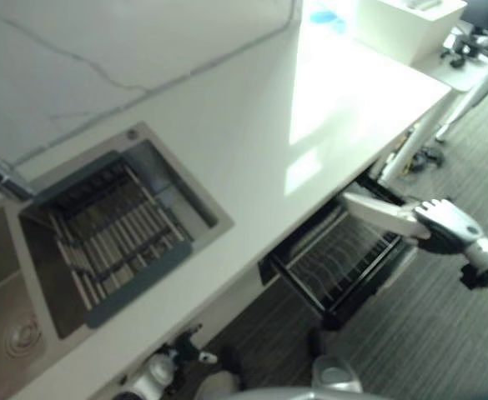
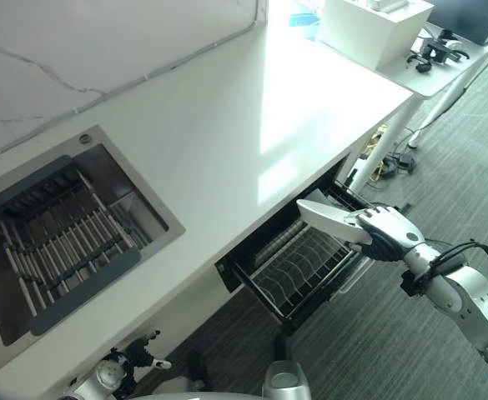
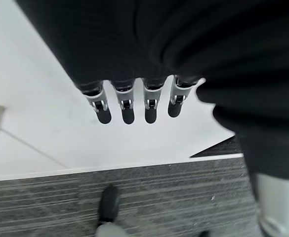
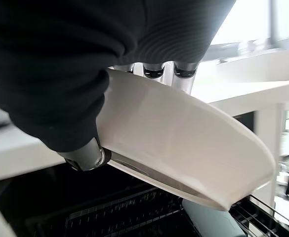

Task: Place the dishes in the dishwasher.

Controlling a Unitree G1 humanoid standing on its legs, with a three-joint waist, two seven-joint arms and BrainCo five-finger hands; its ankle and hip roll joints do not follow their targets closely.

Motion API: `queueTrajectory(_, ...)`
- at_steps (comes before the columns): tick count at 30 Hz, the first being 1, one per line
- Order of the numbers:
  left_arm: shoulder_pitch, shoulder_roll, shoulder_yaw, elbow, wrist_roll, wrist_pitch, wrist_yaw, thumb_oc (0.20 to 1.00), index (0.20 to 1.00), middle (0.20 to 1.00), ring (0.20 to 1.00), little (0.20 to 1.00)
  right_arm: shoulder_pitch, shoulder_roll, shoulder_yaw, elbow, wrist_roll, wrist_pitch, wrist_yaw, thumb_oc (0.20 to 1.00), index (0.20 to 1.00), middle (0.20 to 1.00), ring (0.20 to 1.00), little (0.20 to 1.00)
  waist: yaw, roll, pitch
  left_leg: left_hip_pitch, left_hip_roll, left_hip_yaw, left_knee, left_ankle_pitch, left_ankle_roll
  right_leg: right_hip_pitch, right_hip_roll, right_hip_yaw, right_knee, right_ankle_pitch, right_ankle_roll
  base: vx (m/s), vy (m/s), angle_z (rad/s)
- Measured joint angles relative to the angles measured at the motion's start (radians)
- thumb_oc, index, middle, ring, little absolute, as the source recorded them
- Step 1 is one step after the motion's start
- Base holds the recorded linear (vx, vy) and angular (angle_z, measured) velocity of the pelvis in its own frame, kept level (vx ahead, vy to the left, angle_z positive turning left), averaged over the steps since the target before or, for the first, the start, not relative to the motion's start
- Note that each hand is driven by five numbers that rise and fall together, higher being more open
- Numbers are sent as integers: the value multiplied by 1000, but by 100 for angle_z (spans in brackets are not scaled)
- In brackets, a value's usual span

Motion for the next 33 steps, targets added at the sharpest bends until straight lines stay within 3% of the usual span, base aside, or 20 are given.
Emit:
queueTrajectory(3, -6, 39, -26, -9, 1, 0, -10, 1000, 1000, 1000, 1000, 1000, -89, -42, 130, 47, -54, -27, 31, 200, 200, 200, 200, 200, 34, -18, 11, 1, 4, -29, 8, 1, 1, 22, 0, -28, 0, -2, 0, 23, -71, 25)
queueTrajectory(8, -19, 78, -33, -15, 19, 1, -20, 1000, 1000, 1000, 1000, 1000, -125, -34, 235, 70, -123, -85, 60, 200, 200, 200, 200, 200, 82, -42, 21, -2, 4, -51, 12, 1, 1, 34, -1, -52, 1, -5, 1, 31, -61, 15)
queueTrajectory(13, -62, 99, -33, 9, 18, -1, -12, 1000, 1000, 1000, 1000, 1000, -177, 70, 367, 176, -194, -82, 28, 200, 200, 200, 200, 200, 92, -86, 41, -12, 14, -86, 42, -3, 0, 38, 1, -82, 42, -28, -7, -2, -73, 17)
queueTrajectory(16, -92, 100, -33, 23, 18, -2, -12, 1000, 1000, 1000, 1000, 1000, -236, 128, 410, 231, -203, -70, 5, 200, 200, 200, 200, 200, 102, -89, 47, -40, 15, -103, 61, -3, 3, 20, 0, -91, 56, -30, -9, -7, -21, 13)
queueTrajectory(23, -123, 106, -48, 26, 18, -3, -12, 1000, 1000, 1000, 1000, 1000, -254, 256, 413, 427, -218, 27, -98, 200, 200, 200, 200, 200, 129, -63, 83, -77, 12, -130, 93, -9, 6, -9, -3, -107, 93, -46, -10, -29, -5, 10)
queueTrajectory(33, -278, 63, -113, 70, -36, -33, 17, 1000, 1000, 1000, 1000, 1000, -518, 361, 466, 723, -125, 235, -256, 200, 200, 200, 200, 200, 159, 57, 222, -185, -2, -150, 165, -9, 15, -98, -20, -112, 152, -42, -13, -125, 50, 4)
